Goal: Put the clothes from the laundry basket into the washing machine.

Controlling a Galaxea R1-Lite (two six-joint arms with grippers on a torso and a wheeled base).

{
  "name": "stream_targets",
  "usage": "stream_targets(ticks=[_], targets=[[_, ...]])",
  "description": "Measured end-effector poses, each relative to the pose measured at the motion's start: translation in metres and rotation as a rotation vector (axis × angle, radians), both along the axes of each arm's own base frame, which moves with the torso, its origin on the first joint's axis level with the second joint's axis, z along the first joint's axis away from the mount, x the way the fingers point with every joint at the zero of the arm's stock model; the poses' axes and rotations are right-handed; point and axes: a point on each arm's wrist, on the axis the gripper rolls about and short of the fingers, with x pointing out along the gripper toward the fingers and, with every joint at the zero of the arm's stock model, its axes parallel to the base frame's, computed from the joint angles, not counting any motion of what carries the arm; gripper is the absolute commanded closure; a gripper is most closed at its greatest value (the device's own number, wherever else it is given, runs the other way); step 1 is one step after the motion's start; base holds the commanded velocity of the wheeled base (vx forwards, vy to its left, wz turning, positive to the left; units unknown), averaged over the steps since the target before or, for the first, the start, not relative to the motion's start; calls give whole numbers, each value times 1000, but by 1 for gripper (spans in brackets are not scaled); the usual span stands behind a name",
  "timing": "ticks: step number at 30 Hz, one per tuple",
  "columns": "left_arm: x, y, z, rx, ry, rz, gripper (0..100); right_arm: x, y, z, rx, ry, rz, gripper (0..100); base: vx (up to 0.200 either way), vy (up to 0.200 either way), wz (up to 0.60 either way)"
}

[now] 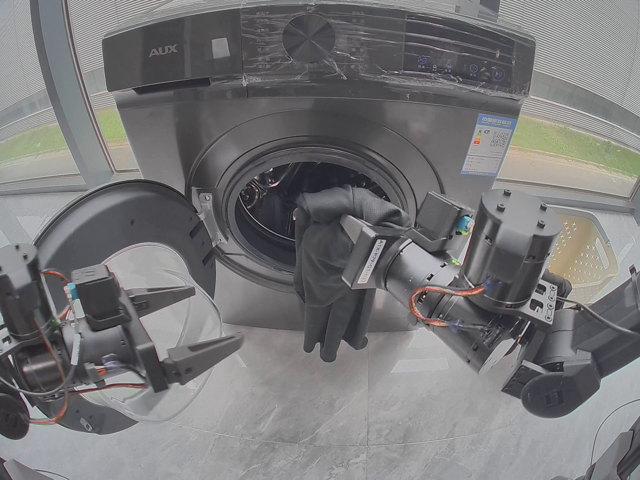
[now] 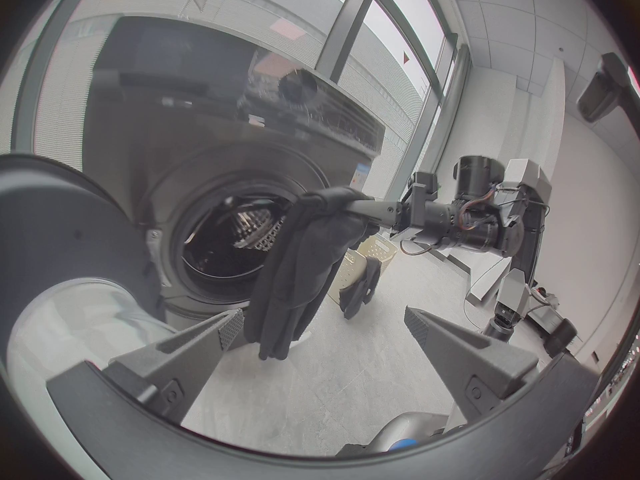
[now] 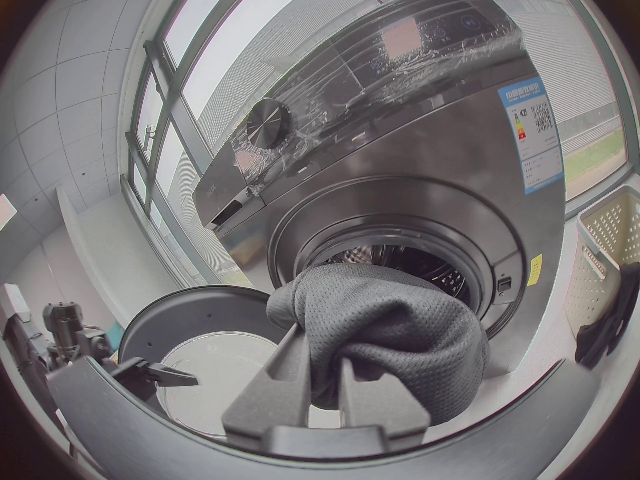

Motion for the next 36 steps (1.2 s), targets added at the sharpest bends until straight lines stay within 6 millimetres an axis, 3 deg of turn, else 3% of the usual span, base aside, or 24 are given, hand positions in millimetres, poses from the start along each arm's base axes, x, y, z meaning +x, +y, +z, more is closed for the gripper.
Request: stream_targets(ticks=[7,13,22,34,35,36], targets=[[42,-40,-17,22,68,-58,0,-6,5,-9,-2,19,35,100,0,0,0],[65,-64,-26,27,98,-76,0,-15,4,-18,-29,43,76,100,0,0,0],[89,-88,-49,37,141,-74,0,-18,0,-16,-29,42,82,100,0,0,0],[102,-105,-70,21,165,-51,0,-18,-1,-12,-21,33,77,100,0,0,0],[103,-105,-70,21,162,-46,100,-18,-1,-12,-21,33,77,100,0,0,0],[104,-106,-70,17,154,-40,100,-17,-1,-12,-22,33,76,100,0,0,0]])
